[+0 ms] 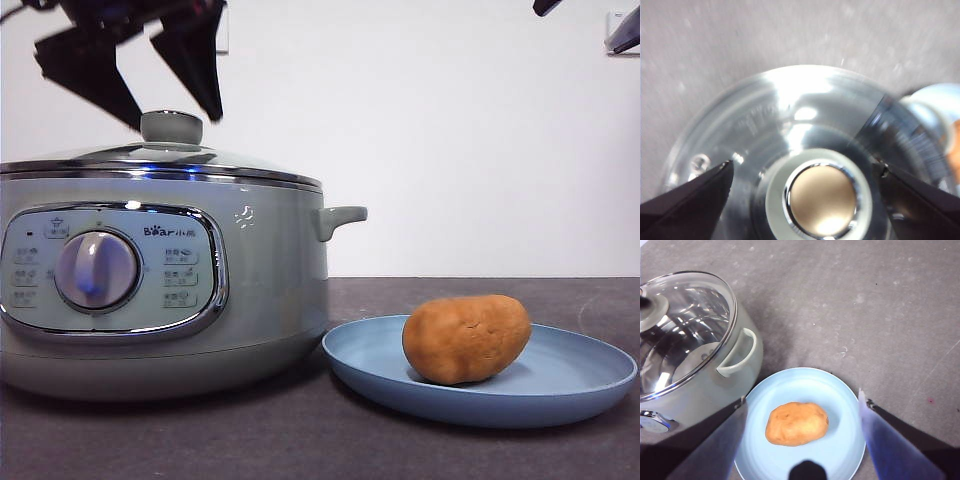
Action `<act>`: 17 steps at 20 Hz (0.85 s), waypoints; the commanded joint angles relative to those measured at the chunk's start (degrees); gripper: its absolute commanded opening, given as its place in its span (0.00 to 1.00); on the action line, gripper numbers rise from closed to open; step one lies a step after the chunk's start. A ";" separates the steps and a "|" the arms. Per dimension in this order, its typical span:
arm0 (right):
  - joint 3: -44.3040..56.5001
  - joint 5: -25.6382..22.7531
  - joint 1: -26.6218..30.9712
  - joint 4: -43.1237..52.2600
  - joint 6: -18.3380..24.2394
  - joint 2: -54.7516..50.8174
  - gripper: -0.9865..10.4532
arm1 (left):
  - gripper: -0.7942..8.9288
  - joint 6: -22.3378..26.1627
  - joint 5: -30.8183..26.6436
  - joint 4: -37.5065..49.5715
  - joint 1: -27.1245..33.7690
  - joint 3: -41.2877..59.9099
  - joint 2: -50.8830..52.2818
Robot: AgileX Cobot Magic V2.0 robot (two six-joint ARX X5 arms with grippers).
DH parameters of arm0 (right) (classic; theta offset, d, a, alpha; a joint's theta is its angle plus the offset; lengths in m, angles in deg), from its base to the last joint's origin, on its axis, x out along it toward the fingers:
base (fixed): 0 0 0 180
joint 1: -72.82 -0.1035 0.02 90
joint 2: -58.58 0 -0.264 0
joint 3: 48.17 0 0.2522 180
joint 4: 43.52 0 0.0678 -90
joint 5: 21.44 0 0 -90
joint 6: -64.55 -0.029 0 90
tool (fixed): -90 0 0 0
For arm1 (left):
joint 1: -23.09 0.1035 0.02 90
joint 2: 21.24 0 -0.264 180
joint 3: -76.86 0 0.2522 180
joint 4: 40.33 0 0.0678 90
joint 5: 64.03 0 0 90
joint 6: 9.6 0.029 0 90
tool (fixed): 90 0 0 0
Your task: Take the potato out from the steamer,put the potato on the plate,close the lid
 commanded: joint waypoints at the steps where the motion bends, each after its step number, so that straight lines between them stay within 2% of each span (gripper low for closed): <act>1: -0.15 0.07 -0.02 0.39 -0.37 -0.07 0.41 | 0.57 -0.44 -0.07 0.85 0.02 -2.14 4.44; 6: -0.15 0.13 -0.02 0.44 -0.31 -0.07 0.41 | 0.54 -2.75 -0.04 1.09 0.02 -2.16 15.67; 9: -0.15 0.46 -0.02 0.70 -0.13 -0.07 0.41 | 0.39 -3.02 -0.04 0.35 -0.57 -2.16 21.16; 13: -0.87 0.46 -0.02 0.74 0.22 -0.07 0.41 | 0.07 -2.91 -0.79 -5.44 -2.16 -2.08 24.59; 15: -1.92 0.46 -0.02 0.72 0.26 -0.07 0.33 | 0.07 -2.69 -4.31 -7.82 -2.60 -1.81 24.63; 17: -2.91 0.50 -0.04 0.70 0.33 -0.09 0.16 | 0.07 -2.80 -6.36 -6.80 -3.30 -0.46 25.05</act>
